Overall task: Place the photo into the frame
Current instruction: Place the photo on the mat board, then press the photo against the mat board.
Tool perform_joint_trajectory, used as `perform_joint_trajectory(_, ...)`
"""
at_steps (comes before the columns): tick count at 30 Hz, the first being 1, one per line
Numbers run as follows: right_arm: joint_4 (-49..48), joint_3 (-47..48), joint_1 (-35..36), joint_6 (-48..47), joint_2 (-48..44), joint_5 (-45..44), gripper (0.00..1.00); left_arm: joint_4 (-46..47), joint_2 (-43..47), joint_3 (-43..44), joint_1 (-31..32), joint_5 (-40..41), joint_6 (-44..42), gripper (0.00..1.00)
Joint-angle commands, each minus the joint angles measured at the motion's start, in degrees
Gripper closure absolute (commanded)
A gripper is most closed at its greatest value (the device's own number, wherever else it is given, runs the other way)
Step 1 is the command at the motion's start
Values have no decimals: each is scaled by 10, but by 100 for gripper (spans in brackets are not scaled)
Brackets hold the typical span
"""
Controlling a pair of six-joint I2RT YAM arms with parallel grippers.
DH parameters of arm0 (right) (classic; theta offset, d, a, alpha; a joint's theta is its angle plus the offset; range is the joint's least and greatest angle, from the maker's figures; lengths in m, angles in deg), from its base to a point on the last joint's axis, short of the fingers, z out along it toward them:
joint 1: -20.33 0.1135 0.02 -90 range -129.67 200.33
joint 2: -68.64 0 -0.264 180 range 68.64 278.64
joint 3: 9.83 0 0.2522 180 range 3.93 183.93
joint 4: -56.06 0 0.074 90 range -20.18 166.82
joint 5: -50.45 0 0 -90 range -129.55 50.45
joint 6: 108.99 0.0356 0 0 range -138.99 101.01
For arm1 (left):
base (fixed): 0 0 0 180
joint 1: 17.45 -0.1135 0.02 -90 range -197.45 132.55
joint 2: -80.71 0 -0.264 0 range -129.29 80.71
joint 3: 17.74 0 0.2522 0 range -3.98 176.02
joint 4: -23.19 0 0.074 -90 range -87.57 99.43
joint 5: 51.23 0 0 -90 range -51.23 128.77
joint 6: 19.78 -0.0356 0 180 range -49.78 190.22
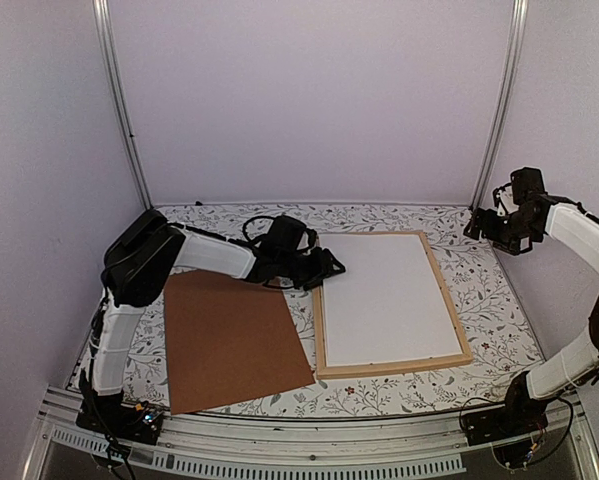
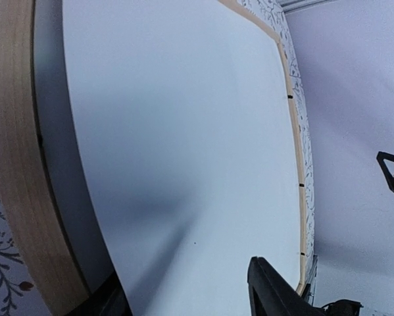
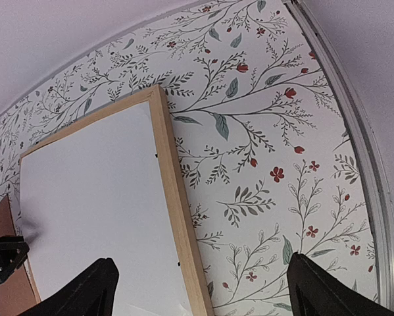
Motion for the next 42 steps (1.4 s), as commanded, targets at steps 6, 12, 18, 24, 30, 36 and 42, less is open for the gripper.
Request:
perform_joint_trajectory(6,-17,-12,-2,5,8,15,7,-20,63,-28,10,41,-23,42)
perform_joint_trajectory(12,-27,-21,-2,5,14,32,7,-24,82,-42,10,55,-31,42)
perform_joint_trajectory(18,-44,-37,1,12,22,49,7,-26,116,-77,11,95,-49,42)
perform_joint_trajectory(24,-59,-46,16,23,37,50,7,-35,145,-104,11,137,-70,41)
perform_joint_trajectory(30,-86,-51,53,32,76,56,7,-73,166,-110,14,196,-126,41)
perform_joint_trajectory(36,-117,-51,65,37,135,61,7,-100,168,-102,11,200,-172,39)
perform_joint_trajectory(42,-138,-46,92,37,165,64,8,-100,159,-102,7,190,-184,39)
